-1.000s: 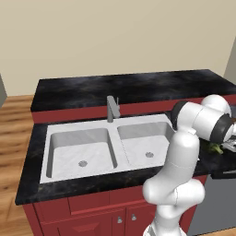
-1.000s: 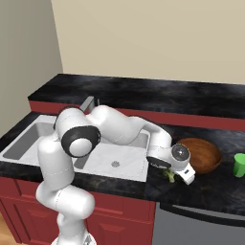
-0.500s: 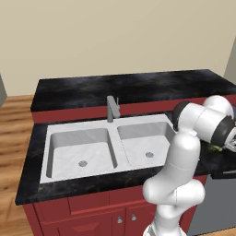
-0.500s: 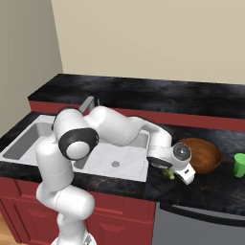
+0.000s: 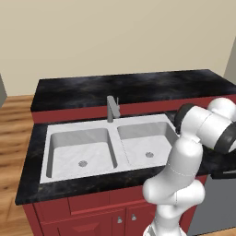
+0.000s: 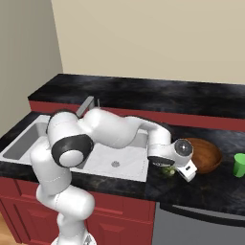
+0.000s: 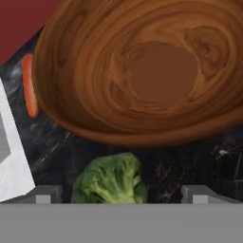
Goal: Remove the broccoli and carrot from the sink. Then move the bowl and cup from the counter to the sink for washing.
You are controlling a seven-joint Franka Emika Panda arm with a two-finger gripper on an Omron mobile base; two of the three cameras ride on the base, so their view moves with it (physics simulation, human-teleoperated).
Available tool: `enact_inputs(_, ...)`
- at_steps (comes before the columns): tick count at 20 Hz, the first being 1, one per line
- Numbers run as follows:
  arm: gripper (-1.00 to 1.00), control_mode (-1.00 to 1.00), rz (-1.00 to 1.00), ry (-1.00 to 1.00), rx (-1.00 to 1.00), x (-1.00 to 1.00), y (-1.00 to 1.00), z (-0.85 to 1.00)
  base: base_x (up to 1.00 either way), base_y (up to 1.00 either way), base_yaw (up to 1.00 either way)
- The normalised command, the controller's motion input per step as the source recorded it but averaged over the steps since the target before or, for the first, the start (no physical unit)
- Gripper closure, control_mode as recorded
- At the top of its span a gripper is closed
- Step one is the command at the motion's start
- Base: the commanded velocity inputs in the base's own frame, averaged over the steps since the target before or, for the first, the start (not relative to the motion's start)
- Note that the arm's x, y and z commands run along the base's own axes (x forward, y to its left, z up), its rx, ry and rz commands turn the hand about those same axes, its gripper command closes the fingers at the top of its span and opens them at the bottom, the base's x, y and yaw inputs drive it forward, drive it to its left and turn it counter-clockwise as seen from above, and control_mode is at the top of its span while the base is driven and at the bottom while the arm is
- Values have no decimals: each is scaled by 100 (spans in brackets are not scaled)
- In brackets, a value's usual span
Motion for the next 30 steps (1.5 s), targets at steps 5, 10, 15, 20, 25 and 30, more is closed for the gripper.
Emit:
enact_inputs(5, -100, -100, 3, 7, -2, -9, 0, 28, 0, 0, 0)
enact_inputs(10, -100, -100, 14, 9, -4, -2, 0, 26, 0, 0, 0)
enact_inputs(15, -100, -100, 27, 14, -4, 2, 0, 25, 0, 0, 0)
enact_inputs(20, -100, -100, 32, 12, -5, 6, 0, 19, 0, 0, 0)
enact_inputs(25, -100, -100, 35, 2, -8, 17, -7, 2, 0, 0, 0)
enact_inputs(30, -100, -100, 31, 0, -3, 25, -3, 0, 0, 0, 0)
